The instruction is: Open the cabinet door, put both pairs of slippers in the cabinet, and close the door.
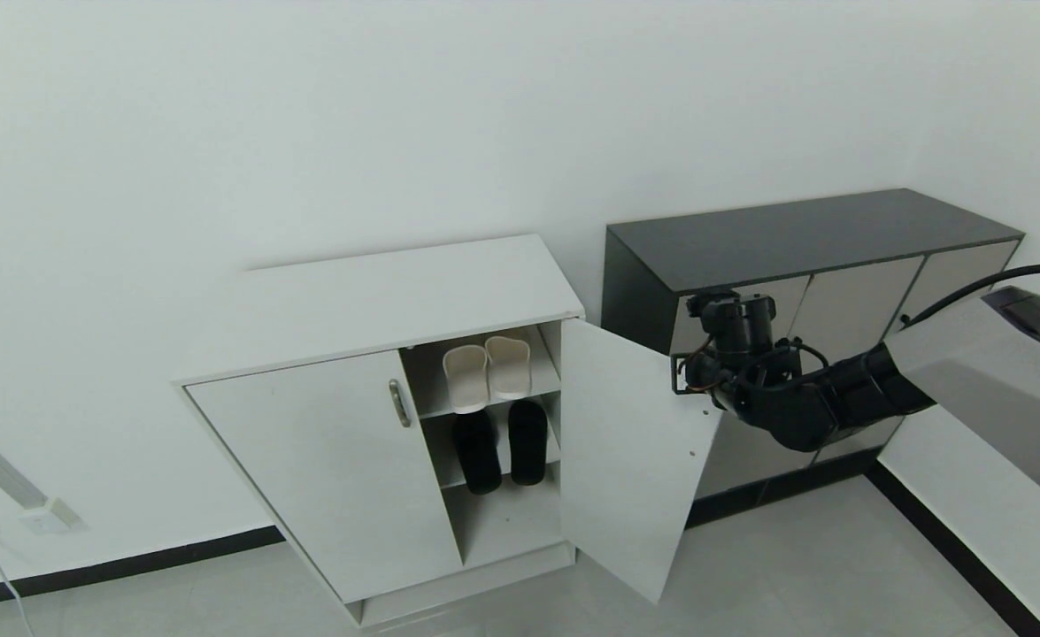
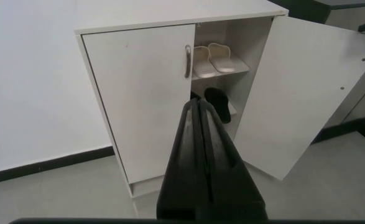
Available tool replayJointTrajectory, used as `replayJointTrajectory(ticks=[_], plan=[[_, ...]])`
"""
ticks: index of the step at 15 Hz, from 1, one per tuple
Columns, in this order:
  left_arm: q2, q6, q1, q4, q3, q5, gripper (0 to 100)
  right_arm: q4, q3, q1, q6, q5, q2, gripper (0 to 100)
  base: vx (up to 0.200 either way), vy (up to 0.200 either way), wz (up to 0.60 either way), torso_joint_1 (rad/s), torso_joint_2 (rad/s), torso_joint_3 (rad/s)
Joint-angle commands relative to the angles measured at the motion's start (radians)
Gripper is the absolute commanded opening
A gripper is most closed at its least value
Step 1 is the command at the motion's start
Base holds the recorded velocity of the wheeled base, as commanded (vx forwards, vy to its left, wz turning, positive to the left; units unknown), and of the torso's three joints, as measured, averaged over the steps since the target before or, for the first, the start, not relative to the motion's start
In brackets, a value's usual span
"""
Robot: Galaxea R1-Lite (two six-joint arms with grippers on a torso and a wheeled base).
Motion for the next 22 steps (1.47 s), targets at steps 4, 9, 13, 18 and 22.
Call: replayJointTrajectory(ticks=[4, 9, 13, 18, 22], plan=[[0.001, -0.001, 0.002, 0.0, 0.0, 0.0, 0, 0.058, 0.058, 0.063, 0.048, 0.001, -0.064, 0, 0.0, 0.0, 0.0, 0.0, 0.0, 0.0], [0.001, -0.001, 0.002, 0.0, 0.0, 0.0, 0, 0.056, 0.166, 0.224, 0.085, 0.014, -0.138, 0, 0.0, 0.0, 0.0, 0.0, 0.0, 0.0], [0.001, -0.001, 0.0, -0.001, 0.0, 0.0, 0, 0.058, 0.183, 0.31, 0.092, 0.025, -0.164, 0, 0.0, 0.0, 0.0, 0.0, 0.0, 0.0], [0.001, -0.002, 0.002, 0.0, 0.0, 0.002, 0, 0.023, 0.274, 0.348, 0.098, 0.123, -0.247, 0, 0.0, 0.0, 0.0, 0.0, 0.0, 0.0], [0.001, -0.001, 0.0, 0.0, 0.0, 0.002, 0, 0.024, 0.298, 0.348, 0.089, 0.125, -0.257, 0, 0.0, 0.0, 0.0, 0.0, 0.0, 0.0]])
